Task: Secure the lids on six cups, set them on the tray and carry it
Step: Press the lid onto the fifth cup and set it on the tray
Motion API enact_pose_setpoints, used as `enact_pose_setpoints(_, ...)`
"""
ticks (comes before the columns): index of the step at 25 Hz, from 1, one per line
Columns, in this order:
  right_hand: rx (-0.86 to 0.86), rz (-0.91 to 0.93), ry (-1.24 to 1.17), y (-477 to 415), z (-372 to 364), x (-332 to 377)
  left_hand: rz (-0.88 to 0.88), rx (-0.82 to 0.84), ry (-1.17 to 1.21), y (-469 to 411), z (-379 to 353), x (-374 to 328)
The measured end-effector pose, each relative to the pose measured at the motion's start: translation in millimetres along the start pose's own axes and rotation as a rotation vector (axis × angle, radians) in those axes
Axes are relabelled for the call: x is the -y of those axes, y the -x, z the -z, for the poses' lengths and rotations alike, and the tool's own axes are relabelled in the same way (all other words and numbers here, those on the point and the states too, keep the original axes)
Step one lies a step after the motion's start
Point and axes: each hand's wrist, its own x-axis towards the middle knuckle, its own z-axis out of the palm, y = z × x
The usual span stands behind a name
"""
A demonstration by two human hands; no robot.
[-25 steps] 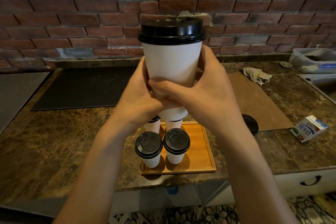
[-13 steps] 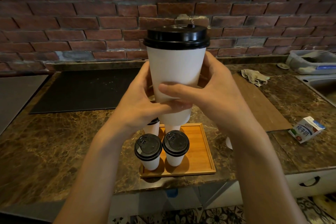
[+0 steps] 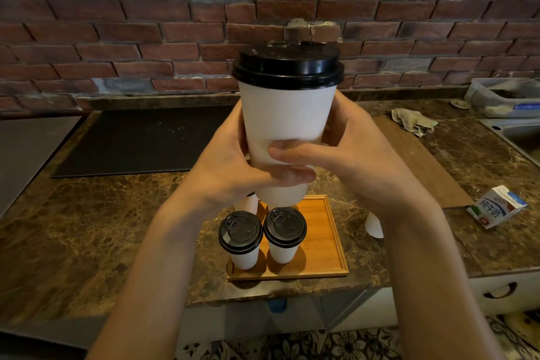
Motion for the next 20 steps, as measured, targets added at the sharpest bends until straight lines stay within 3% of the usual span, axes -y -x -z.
enact_pose_setpoints(20,-0.352,-0.029,0.273,-4,-34,0,-0.002,-0.175,0.019,-7,-17,7)
